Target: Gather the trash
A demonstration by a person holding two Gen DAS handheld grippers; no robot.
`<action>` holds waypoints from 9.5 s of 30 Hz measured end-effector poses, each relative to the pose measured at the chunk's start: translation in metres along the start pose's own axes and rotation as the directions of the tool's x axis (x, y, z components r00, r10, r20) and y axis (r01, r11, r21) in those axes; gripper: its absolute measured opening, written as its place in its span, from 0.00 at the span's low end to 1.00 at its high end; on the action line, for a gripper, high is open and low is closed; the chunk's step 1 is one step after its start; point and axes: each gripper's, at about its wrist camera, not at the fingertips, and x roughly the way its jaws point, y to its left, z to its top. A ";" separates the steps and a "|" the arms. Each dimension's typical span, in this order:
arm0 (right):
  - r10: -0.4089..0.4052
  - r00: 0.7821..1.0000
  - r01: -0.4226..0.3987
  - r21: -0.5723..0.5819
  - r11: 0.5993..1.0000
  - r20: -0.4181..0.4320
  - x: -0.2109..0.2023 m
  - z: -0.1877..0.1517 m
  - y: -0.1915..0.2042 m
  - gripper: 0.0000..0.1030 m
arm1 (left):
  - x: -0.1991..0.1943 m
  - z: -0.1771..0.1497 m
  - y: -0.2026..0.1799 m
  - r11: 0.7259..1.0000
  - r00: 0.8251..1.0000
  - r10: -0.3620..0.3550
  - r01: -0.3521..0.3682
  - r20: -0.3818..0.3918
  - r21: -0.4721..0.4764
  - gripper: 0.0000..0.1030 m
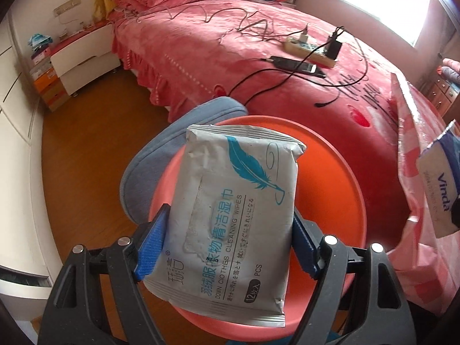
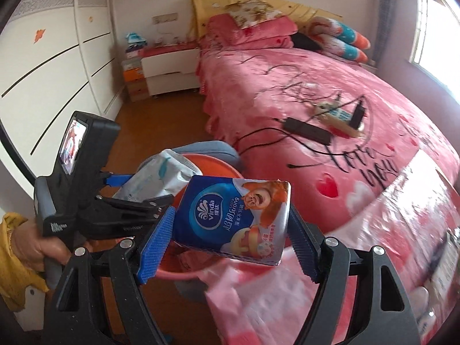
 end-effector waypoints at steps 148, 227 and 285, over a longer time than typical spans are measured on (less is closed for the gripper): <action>-0.386 0.911 0.329 0.818 0.472 -0.144 -0.184 -0.237 -0.423 0.90 | -0.022 0.034 -0.465 0.687 0.961 -0.254 0.256 -0.107 0.680 0.72; -0.398 0.917 0.298 0.630 0.717 0.018 -0.217 -0.178 -0.236 0.21 | -0.116 0.012 -0.342 0.744 0.882 -0.470 0.374 0.035 0.554 0.61; -0.010 0.992 -0.041 0.398 0.917 0.124 -0.080 -0.045 -0.082 0.87 | -0.032 -0.005 -0.025 0.998 0.988 -0.007 -0.001 0.152 0.056 0.86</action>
